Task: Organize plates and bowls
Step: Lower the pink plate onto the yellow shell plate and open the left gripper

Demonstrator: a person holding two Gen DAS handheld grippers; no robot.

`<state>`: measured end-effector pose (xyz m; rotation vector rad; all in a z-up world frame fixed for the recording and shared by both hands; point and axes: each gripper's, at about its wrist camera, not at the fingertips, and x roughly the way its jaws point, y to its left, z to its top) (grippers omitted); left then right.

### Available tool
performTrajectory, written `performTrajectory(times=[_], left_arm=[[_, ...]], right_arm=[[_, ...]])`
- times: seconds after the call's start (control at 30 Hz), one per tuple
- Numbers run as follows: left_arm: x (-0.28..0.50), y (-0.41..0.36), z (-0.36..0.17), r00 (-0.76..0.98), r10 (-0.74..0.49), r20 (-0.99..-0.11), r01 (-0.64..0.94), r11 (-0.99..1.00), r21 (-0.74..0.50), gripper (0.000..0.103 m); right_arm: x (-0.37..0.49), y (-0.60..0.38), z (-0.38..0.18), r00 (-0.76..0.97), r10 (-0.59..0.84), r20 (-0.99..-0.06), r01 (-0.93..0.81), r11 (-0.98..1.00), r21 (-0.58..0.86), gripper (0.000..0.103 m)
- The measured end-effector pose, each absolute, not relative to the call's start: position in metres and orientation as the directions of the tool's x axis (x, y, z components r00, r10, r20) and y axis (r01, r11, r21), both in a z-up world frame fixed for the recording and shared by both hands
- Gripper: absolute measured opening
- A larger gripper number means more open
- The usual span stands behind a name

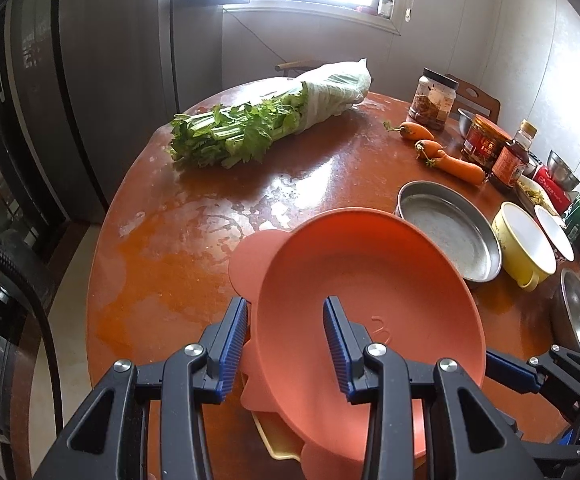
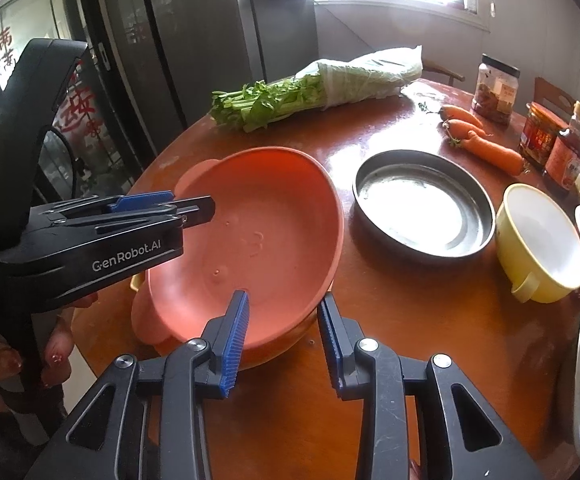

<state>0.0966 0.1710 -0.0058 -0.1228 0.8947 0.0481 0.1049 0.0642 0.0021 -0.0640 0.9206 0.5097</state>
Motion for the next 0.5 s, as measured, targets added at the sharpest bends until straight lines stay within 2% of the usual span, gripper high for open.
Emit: performTrajectory(times=[0.5], left_arm=[[0.091,0.17,0.004,0.652,-0.018,-0.758,-0.081,0.992,-0.093,0.045]], right_arm=[[0.106,0.04,0.018,0.522,0.401,-0.753,-0.418,0.89,0.184,0.04]])
